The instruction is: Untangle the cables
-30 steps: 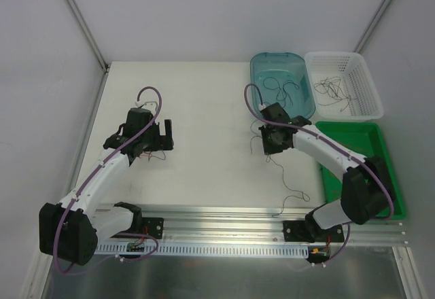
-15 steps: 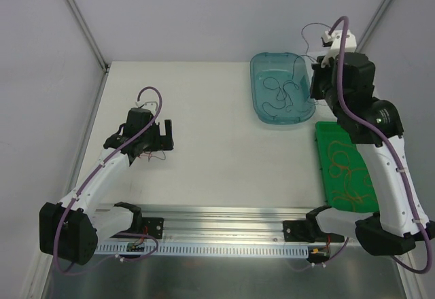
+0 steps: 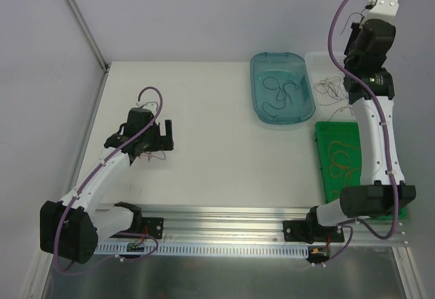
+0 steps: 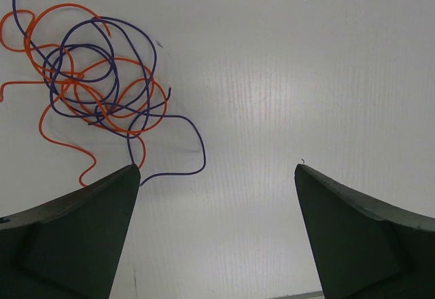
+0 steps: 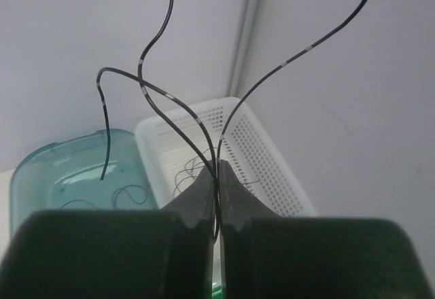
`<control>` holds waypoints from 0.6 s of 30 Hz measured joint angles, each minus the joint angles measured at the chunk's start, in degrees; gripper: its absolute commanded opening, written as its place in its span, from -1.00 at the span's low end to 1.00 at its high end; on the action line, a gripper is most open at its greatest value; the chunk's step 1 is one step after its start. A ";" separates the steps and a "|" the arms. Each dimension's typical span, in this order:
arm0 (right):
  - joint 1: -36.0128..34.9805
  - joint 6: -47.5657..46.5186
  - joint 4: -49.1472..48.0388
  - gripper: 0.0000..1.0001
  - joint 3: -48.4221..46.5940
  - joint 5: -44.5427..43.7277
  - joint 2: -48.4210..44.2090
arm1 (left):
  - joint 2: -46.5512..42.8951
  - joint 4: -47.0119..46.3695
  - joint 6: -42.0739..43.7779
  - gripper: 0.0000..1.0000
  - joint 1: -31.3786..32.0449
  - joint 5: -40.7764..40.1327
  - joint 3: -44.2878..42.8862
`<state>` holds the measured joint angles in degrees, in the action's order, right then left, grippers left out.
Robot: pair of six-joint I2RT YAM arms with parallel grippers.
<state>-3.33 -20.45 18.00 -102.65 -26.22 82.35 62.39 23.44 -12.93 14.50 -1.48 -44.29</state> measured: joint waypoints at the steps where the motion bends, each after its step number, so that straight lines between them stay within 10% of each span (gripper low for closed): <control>1: 1.51 0.07 -1.25 -0.99 -0.02 0.15 1.51 | 0.02 0.00 0.02 0.98 0.00 0.00 0.00; 14: 13.07 3.48 -11.80 -0.96 -5.31 6.51 19.19 | 1.90 0.00 0.39 0.98 0.00 -0.02 0.00; 18: 13.94 5.73 -11.54 -0.09 -6.97 8.68 26.67 | 3.89 0.02 0.48 0.98 0.00 -0.02 0.00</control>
<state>10.61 -14.72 6.46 -109.62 -17.54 109.01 66.28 23.46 -12.45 14.50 -1.50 -44.29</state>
